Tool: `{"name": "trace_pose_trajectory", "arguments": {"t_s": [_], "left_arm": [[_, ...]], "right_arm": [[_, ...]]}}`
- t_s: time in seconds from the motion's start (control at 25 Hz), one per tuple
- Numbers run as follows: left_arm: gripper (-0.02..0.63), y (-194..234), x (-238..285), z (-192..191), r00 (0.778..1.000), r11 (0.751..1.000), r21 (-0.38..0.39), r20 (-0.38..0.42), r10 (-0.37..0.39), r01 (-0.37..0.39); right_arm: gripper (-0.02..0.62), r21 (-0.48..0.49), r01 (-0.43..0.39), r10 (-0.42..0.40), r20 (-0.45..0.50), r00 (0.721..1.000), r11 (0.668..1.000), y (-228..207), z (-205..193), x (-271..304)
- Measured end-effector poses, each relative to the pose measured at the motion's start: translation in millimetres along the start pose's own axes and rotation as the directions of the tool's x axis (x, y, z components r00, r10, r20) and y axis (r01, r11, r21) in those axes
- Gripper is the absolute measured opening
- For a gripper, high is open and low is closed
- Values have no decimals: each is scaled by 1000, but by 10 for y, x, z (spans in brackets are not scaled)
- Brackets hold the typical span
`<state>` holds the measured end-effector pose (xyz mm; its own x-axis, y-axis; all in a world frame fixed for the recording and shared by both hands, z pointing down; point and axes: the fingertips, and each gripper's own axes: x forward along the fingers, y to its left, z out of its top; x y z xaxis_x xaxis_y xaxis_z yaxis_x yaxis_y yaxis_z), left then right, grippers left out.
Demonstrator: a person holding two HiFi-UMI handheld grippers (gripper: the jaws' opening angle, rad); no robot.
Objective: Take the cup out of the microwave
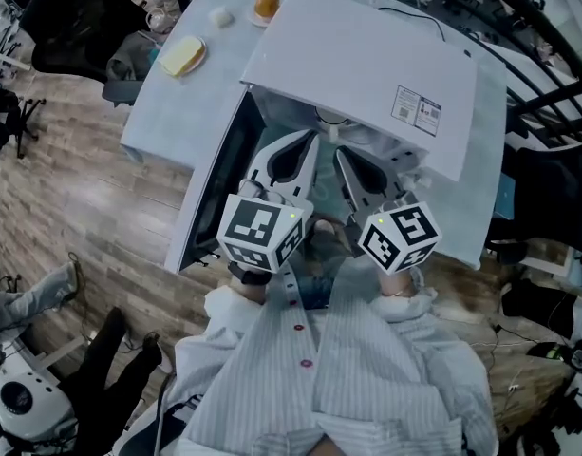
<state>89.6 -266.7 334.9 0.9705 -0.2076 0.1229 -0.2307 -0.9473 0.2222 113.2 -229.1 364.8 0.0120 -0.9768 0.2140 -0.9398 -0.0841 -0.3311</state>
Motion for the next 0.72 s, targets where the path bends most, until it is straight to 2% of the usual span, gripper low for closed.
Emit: {"name": "trace_pose_trajectory", "arguments": {"t_s": [0.52, 0.72], "left_arm": [[9, 37, 133, -277, 995, 997, 6, -68, -75, 75], [9, 97, 189, -451, 993, 997, -3, -90, -81, 81]], "right_arm": [[35, 27, 90, -90, 6, 996, 996, -175, -141, 86], [35, 52, 108, -108, 14, 994, 993, -254, -235, 134]]}}
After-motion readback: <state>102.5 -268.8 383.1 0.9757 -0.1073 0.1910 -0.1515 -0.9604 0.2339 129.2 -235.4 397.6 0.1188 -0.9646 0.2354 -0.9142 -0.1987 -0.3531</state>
